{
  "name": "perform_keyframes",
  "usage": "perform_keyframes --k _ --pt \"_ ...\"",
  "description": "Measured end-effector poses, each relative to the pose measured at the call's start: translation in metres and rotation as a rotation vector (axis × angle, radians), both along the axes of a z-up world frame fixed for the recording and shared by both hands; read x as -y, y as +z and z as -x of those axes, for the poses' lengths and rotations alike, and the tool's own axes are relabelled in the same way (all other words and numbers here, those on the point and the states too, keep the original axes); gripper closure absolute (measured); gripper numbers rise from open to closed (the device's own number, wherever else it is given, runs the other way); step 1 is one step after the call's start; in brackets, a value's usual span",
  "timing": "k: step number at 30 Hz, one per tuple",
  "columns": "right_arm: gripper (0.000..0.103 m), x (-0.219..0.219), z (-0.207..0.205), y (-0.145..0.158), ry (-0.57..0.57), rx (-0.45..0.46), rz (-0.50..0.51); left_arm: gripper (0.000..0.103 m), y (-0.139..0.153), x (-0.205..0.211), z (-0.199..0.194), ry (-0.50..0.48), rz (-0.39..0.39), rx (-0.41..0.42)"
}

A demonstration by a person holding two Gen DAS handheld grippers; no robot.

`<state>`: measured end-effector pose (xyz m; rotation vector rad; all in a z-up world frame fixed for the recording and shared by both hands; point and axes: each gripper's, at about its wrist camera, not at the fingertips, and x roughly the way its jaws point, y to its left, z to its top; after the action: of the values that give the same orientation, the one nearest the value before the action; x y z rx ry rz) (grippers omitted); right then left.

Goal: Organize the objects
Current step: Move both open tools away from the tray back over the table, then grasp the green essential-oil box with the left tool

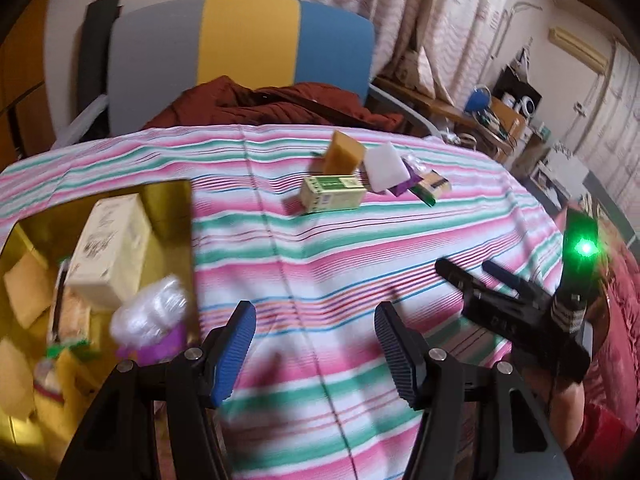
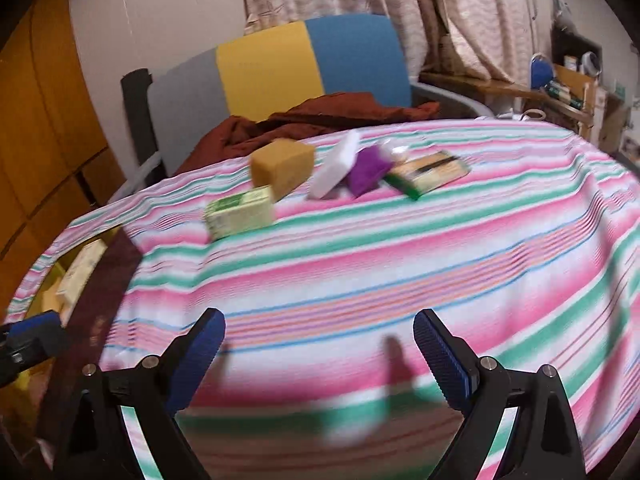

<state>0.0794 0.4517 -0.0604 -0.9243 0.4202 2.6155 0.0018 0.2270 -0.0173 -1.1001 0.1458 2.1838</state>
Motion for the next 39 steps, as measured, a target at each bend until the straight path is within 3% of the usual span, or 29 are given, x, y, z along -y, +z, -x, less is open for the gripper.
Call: perform_keyframes --k 6,11,19,25,29,35,37,39 --pt "0.005 -0.061 0.017 0.003 -0.123 0.01 -0.056 0.037 -0.006 -0.038 0.031 -0.033 0.058 0.03" --pt "0.005 -0.099 0.014 -0.013 -0.223 0.026 0.043 0.037 -0.007 -0.071 0.06 -0.069 0.097 0.015" --pt "0.004 -0.107 0.008 -0.026 -0.237 0.007 0.113 0.037 -0.015 -0.12 0.105 -0.118 0.181 -0.064" --pt "0.003 -0.105 0.005 -0.027 -0.234 -0.009 0.117 0.037 -0.041 -0.142 0.136 -0.133 0.227 -0.01" --pt "0.002 -0.106 0.007 -0.028 -0.233 -0.006 0.116 0.037 -0.053 -0.146 0.128 -0.194 0.23 0.069" --pt "0.002 -0.106 0.007 -0.028 -0.233 -0.01 0.119 0.037 -0.051 -0.142 0.098 -0.279 0.078 0.194" --pt "0.002 -0.106 0.007 -0.028 -0.233 -0.013 0.121 0.037 -0.05 -0.14 0.094 -0.219 0.095 0.155" --pt "0.002 -0.106 0.007 -0.028 -0.233 -0.013 0.12 0.037 -0.047 -0.139 0.091 -0.121 0.145 0.053"
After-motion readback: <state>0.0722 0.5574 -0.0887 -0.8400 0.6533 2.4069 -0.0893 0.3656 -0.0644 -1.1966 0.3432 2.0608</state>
